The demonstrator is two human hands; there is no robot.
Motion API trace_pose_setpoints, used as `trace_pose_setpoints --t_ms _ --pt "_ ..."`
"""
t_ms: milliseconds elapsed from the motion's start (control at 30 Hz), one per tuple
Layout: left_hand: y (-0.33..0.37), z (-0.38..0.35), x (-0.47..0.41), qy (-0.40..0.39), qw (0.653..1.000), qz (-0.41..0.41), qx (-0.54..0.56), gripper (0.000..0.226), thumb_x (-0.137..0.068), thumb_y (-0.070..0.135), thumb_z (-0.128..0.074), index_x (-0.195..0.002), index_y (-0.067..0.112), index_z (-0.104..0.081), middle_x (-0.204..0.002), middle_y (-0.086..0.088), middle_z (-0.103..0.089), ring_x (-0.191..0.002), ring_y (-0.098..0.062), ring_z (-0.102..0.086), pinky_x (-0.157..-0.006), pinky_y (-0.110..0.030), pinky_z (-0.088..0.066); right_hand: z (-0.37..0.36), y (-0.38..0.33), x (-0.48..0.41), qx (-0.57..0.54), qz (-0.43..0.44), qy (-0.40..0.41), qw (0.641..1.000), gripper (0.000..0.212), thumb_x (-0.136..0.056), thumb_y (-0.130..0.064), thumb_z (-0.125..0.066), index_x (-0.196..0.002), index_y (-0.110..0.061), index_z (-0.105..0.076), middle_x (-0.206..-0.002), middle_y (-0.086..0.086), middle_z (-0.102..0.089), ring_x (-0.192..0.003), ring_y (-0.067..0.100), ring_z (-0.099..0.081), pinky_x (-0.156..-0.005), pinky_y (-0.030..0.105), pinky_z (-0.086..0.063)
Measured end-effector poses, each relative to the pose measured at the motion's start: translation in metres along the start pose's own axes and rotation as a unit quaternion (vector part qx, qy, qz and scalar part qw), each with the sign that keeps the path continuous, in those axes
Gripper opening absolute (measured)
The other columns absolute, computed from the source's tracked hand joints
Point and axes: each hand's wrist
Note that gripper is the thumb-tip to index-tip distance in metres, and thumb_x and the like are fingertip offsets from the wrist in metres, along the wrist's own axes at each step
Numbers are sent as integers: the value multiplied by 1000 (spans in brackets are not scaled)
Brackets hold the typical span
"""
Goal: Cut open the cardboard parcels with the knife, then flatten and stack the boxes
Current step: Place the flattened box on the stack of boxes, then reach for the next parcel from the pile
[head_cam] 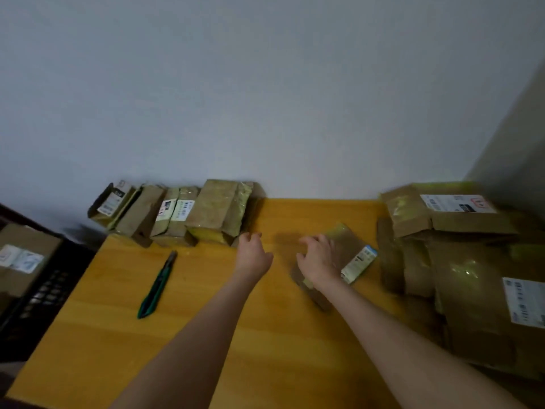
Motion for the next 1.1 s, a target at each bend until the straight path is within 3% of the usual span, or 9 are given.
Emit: trace_pose_setpoints --t_ms 133,333,500,600,733,800,867,933,1100 --pt "-49 33 -29 51 997 -59 21 49 -94 20 -56 -140 9 -42 -146 -12 -34 -127 -29 -45 -100 -36 -42 -38 -61 -11 9 7 1 1000 33 -95 -29 -53 -129 -30 -54 -134 0 -44 -129 22 -35 -105 35 -34" --pt "-136 85 -80 103 985 -131 47 57 -90 16 -61 -142 13 -37 -150 -9 -27 -127 -27 -47 -98 -35 -48 -110 -157 -34 -53 -71 11 996 44 -94 -31 -56 -136 -24 -48 -138 4 -42 -130 25 -38 -101 36 -38" --pt "-183 127 -125 50 991 -90 84 66 -95 20 -56 -151 8 -22 -155 -10 -28 -138 -27 -35 -105 -37 -40 -147 -205 -55 -135 -149 46 979 79 -88 -42 -64 -151 -18 -23 -150 9 -28 -137 30 -32 -106 44 -36" --pt "-189 136 -141 -23 991 -69 109 67 -95 22 -56 -150 7 -22 -139 -13 -50 -113 -26 -57 -80 -28 -51 -156 -214 -66 -185 -172 46 966 90 -84 -49 -66 -152 -16 -18 -151 11 -34 -137 32 -33 -107 44 -34" --pt "-184 132 -137 -68 979 -58 184 67 -91 27 -60 -148 9 -28 -133 -11 -57 -113 -28 -59 -94 -43 -51 -162 -213 -70 -256 -217 58 940 86 -85 -50 -65 -150 -8 -26 -147 13 -42 -131 33 -43 -103 41 -39" --pt "-180 129 -128 -70 965 -70 244 65 -91 20 -61 -148 10 -31 -132 -7 -57 -112 -23 -59 -96 -38 -50 -161 -207 -67 -274 -244 83 926 78 -84 -49 -67 -143 -6 -40 -139 14 -49 -124 34 -50 -100 43 -44" --pt "-174 129 -117 -56 949 -84 300 57 -93 16 -60 -145 10 -37 -126 -4 -58 -105 -14 -56 -90 -27 -48 -158 -200 -59 -317 -263 87 907 62 -84 -45 -68 -131 -6 -54 -127 12 -60 -111 32 -58 -88 40 -49" --pt "-167 132 -109 -43 935 -96 337 49 -94 17 -59 -140 12 -43 -116 0 -59 -99 -10 -54 -88 -26 -48 -153 -195 -47 -395 -276 85 872 52 -83 -41 -71 -120 -5 -62 -119 10 -64 -102 29 -61 -80 36 -49" --pt "-161 142 -81 9 917 -98 386 29 -94 23 -59 -122 15 -56 -88 5 -58 -90 -16 -60 -90 -40 -53 -137 -191 -16 -529 -269 65 802 59 -79 -40 -76 -124 -9 -54 -110 5 -59 -88 18 -55 -69 29 -43"
Point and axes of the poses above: each hand's wrist, its own x-axis away from the middle knuckle, its own z-axis out of the back of the hand, y = z × x
